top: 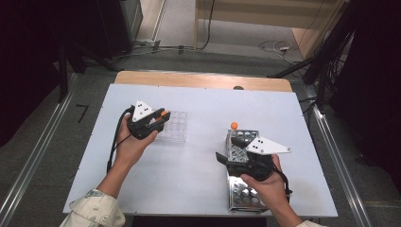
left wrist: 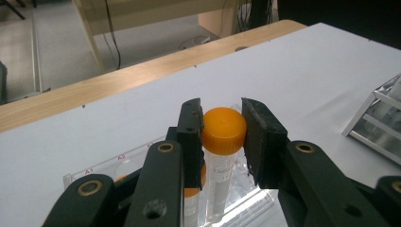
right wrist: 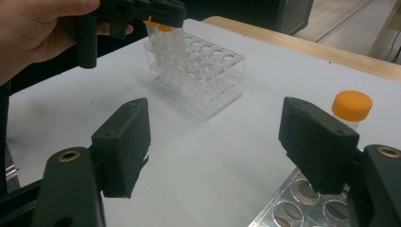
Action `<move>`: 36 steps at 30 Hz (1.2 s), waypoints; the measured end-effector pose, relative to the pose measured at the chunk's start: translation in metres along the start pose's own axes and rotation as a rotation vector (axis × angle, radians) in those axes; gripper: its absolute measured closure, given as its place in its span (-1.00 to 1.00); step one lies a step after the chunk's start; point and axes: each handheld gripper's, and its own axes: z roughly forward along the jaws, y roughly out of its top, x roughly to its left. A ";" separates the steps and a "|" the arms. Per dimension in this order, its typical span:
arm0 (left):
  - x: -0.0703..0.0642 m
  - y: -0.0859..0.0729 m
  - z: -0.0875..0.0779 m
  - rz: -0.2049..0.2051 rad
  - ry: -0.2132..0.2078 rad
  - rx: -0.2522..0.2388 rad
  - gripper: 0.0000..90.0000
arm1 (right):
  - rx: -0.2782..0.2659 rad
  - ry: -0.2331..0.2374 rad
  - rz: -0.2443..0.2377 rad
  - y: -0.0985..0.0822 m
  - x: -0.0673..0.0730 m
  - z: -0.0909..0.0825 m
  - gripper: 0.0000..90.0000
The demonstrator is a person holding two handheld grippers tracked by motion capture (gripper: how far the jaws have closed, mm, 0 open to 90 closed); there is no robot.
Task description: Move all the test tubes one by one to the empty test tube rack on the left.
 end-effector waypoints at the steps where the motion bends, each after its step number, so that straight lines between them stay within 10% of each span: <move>1: 0.000 0.000 0.000 0.000 0.000 -0.001 0.57 | 0.000 0.000 0.001 0.000 0.000 0.000 -0.46; 12: -0.001 0.002 -0.002 -0.016 -0.014 -0.016 0.33 | 0.002 0.001 0.005 -0.001 0.000 0.001 -0.46; 21: 0.000 0.008 -0.014 -0.083 -0.028 -0.087 -0.14 | -0.004 -0.001 0.009 -0.001 -0.001 0.000 -0.46; 36: 0.003 0.011 -0.027 -0.193 -0.053 -0.074 -0.63 | -0.006 -0.060 0.016 0.003 -0.018 0.002 -0.49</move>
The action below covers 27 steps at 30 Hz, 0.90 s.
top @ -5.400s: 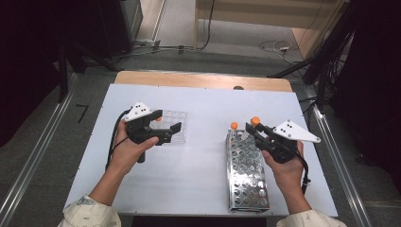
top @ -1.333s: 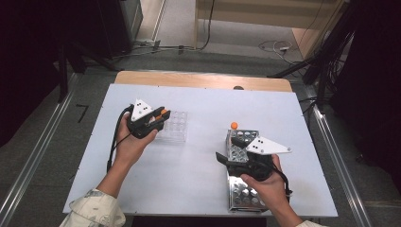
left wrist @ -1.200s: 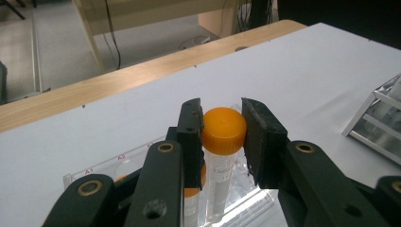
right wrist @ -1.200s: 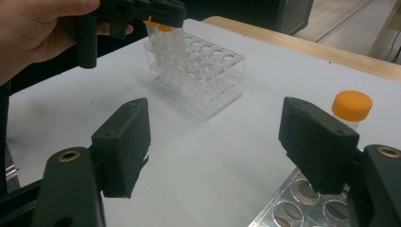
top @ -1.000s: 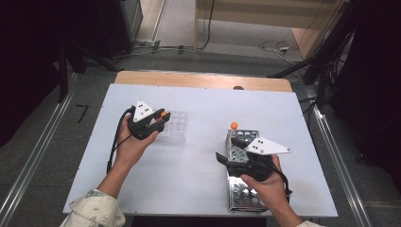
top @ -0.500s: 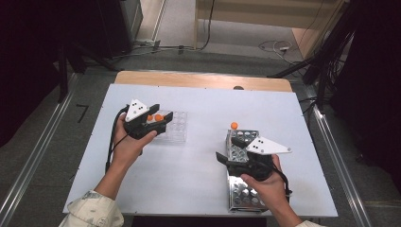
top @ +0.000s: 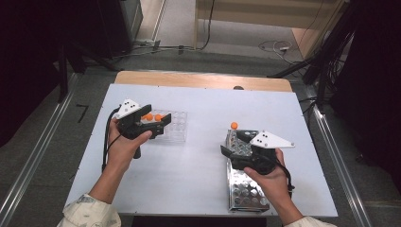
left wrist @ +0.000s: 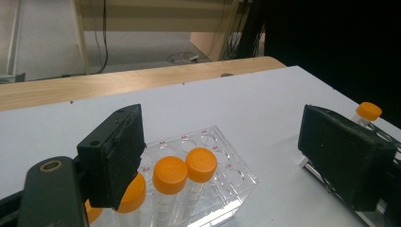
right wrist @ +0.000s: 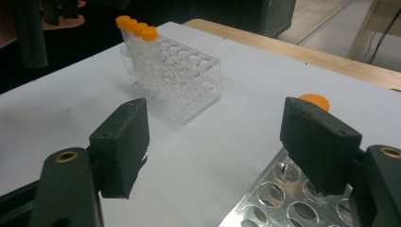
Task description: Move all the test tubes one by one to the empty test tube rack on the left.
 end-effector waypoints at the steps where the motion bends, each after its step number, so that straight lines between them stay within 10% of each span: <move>1: 0.000 0.000 0.000 -0.002 -0.002 0.000 -0.64 | 0.000 -0.006 0.001 0.000 -0.002 0.001 -0.49; 27: -0.008 0.001 0.000 0.002 -0.021 -0.005 -0.66 | 0.011 -0.134 0.024 -0.008 -0.048 0.015 -0.47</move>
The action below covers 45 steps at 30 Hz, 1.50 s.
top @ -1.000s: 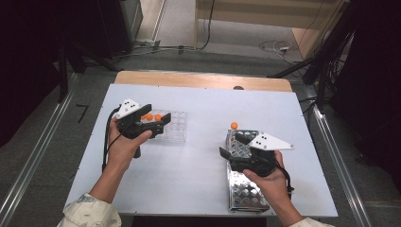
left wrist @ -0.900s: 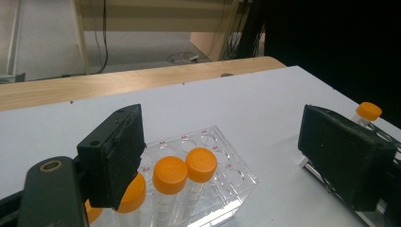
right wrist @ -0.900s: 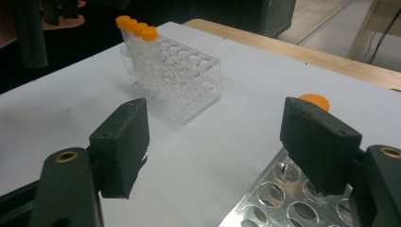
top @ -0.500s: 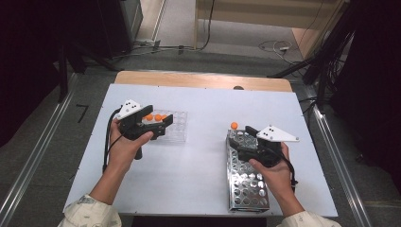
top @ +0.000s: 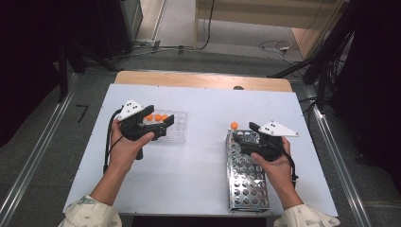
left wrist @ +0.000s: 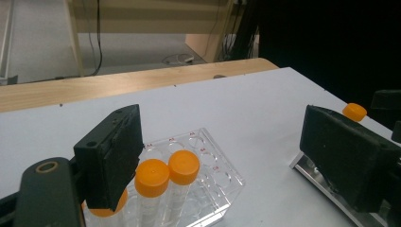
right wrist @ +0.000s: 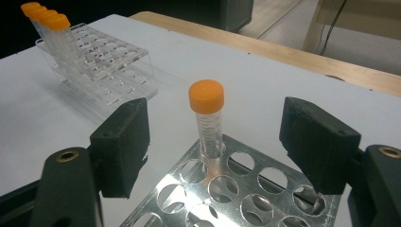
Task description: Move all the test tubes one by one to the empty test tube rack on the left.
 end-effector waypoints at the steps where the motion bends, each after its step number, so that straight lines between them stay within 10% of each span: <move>1: 0.000 0.000 0.000 0.001 0.000 0.000 -0.66 | 0.004 -0.001 -0.002 0.000 -0.001 0.001 -0.45; 45: -0.001 -0.002 0.001 -0.003 -0.006 0.011 -0.65 | 0.209 0.051 -0.179 0.005 -0.006 0.041 0.41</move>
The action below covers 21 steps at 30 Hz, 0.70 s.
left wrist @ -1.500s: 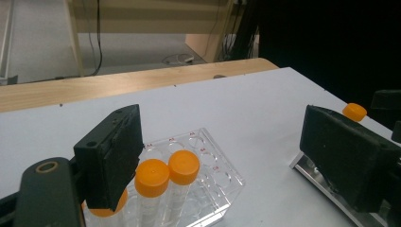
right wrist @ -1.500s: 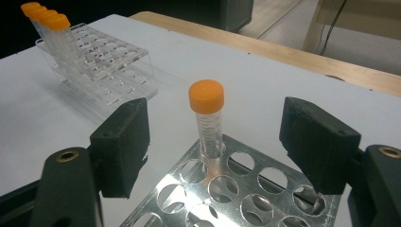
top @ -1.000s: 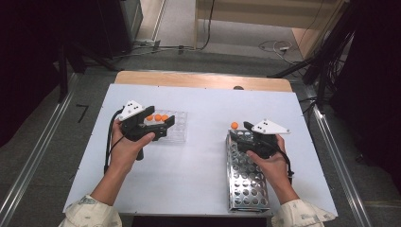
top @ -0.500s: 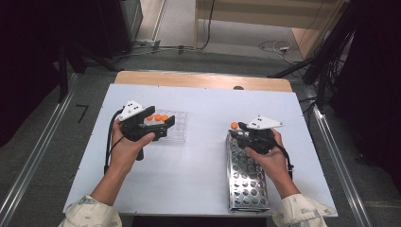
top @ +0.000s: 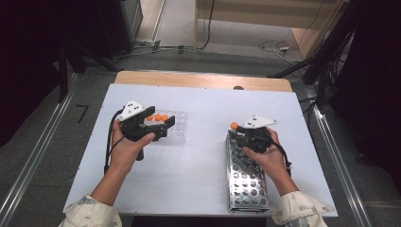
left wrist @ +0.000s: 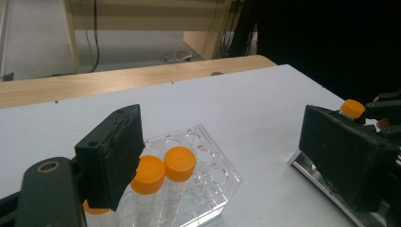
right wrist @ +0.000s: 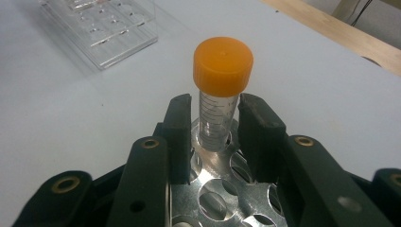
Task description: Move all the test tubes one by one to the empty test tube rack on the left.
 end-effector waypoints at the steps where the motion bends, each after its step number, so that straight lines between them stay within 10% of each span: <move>1: 0.000 0.000 0.000 -0.001 0.000 0.000 -0.65 | 0.006 -0.001 0.008 0.000 0.000 0.000 0.42; 21: -0.001 -0.001 0.001 0.001 -0.002 0.004 -0.65 | 0.014 0.009 0.007 0.002 -0.002 0.003 0.58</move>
